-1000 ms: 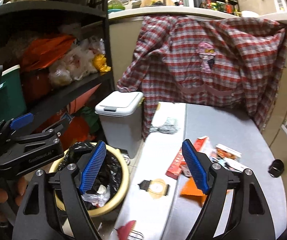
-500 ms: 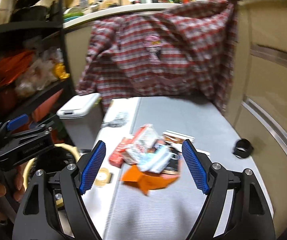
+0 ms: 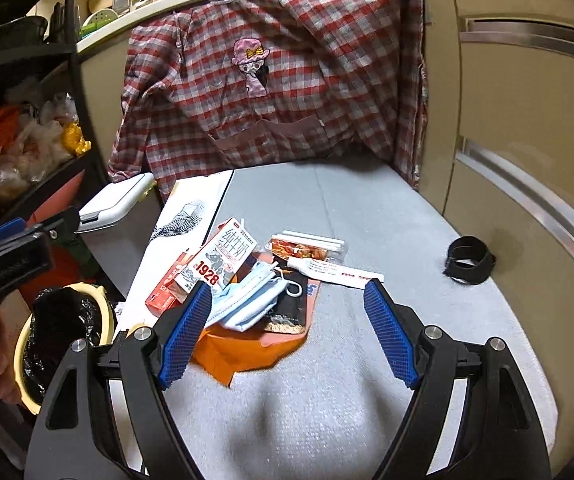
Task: Collect trash
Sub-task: 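Move both tools back over the remaining trash on the table, then grasp the blue face mask with the right tool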
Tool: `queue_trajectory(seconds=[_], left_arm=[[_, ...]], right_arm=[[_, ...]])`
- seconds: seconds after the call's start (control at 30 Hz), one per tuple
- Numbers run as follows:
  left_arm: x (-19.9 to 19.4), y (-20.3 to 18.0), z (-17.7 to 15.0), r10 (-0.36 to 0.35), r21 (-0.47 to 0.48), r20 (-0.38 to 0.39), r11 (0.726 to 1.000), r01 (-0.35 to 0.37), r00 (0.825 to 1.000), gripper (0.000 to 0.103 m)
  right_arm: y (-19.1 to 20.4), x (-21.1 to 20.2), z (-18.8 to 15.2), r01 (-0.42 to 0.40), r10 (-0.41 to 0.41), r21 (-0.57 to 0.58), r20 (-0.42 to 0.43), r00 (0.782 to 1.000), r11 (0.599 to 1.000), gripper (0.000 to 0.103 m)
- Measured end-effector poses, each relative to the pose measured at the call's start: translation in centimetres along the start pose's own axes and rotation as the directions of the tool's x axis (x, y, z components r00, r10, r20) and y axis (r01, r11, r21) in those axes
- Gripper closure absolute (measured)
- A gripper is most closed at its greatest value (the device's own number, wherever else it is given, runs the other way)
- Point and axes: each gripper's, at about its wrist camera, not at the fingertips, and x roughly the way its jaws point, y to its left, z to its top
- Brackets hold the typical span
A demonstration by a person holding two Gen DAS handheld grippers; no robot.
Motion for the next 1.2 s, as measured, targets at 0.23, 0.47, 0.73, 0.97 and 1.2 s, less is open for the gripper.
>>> queue_trajectory(seconds=[0.23, 0.47, 0.73, 0.97, 1.2], left_arm=[[0.4, 2.1, 0.3, 0.045, -0.029, -0.01, 0.999, -0.046, 0.999, 0.009], [0.1, 4.4, 0.3, 0.058, -0.065, -0.017, 0.996, -0.059, 0.998, 0.009], [0.4, 6.2, 0.3, 0.068, -0.098, -0.027, 0.993, -0.07, 0.997, 0.009], [0.5, 5.9, 0.3, 0.059, -0.097, -0.024, 0.993, -0.061, 0.998, 0.009], [0.7, 4.5, 0.4, 0.025, -0.096, 0.009, 0.995, -0.024, 1.0, 0.009]], right_arm=[[2.6, 3.4, -0.5, -0.04, 0.039, -0.035, -0.043, 0.998, 0.999, 0.025], [5.0, 7.2, -1.2, -0.058, 0.052, -0.052, -0.097, 0.994, 0.997, 0.026], [4.9, 9.6, -2.4, -0.033, 0.025, -0.049, -0.154, 0.988, 0.998, 0.059], [3.8, 8.0, -1.8, -0.022, 0.018, -0.044, -0.089, 0.996, 0.999, 0.083], [1.6, 5.3, 0.3, 0.005, -0.005, 0.016, -0.006, 1.0, 1.0, 0.083]])
